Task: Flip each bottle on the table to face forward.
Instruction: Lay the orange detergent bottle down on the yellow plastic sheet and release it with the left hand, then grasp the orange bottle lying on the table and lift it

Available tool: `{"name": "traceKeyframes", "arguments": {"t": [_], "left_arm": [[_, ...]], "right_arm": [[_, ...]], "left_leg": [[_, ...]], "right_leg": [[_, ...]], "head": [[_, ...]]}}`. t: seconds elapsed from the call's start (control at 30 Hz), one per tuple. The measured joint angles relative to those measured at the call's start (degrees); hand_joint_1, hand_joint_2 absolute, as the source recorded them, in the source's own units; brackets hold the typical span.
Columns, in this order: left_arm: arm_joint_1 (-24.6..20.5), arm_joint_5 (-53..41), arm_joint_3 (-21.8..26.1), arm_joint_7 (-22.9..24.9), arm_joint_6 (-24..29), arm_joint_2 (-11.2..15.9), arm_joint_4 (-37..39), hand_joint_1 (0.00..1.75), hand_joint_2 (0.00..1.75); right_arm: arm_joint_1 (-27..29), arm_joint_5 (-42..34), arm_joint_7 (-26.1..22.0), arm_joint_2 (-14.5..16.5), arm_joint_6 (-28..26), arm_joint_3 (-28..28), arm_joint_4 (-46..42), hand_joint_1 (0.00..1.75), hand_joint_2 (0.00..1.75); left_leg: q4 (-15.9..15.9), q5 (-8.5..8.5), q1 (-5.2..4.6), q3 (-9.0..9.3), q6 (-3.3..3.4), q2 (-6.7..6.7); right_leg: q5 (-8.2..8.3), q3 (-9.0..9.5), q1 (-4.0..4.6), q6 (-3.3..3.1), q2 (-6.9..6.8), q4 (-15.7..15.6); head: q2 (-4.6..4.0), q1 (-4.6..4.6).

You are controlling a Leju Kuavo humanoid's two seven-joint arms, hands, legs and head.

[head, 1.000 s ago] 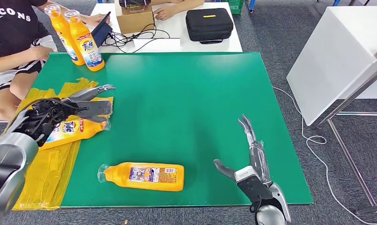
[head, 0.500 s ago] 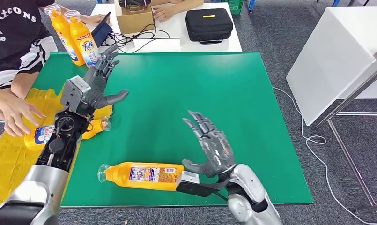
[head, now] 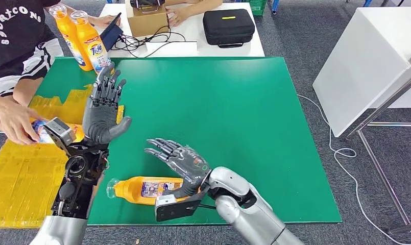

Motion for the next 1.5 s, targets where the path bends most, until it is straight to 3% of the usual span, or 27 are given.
{"name": "traceKeyframes", "arguments": {"t": [0.3, 0.6, 0.9, 1.5], "left_arm": [[0.08, 0.33, 2.15, 0.05, 0.77, -1.2, 0.19, 0.0, 1.75], [2.09, 0.01, 4.08, -1.03, 2.33, -1.78, -0.01, 0.0, 1.75], [4.92, -0.44, 6.77, -1.31, 2.48, -2.04, -1.52, 0.0, 1.75], [5.0, -0.86, 8.36, -0.12, 2.36, -2.68, -1.62, 0.0, 1.75]], "right_arm": [[-3.35, -3.03, 1.53, 3.94, 1.29, 3.4, 10.8, 0.0, 1.75], [-3.33, 1.29, 4.29, 5.26, -1.17, 6.16, 16.7, 0.0, 1.75], [0.07, 6.63, 8.35, 3.91, -4.67, 7.36, 17.27, 0.0, 1.75], [6.7, 19.81, 17.43, 0.29, -7.24, 3.08, 12.42, 0.0, 1.75]], "left_leg": [[0.0, 0.01, -0.01, 0.0, 0.01, 0.01], [0.0, -0.01, -0.01, -0.01, 0.0, 0.0], [0.0, -0.01, -0.01, 0.0, 0.0, -0.01], [0.0, -0.01, -0.02, 0.11, 0.0, 0.0]], "right_leg": [[0.01, 0.0, -0.03, 0.01, 0.0, 0.0], [0.0, -0.01, -0.02, 0.01, 0.0, -0.01], [0.0, -0.01, -0.02, 0.0, 0.0, -0.01], [0.0, 0.08, -0.04, 0.01, 0.0, -0.03]], "head": [[0.0, 0.01], [0.0, 0.0], [0.0, 0.01], [0.0, -0.01]]}}
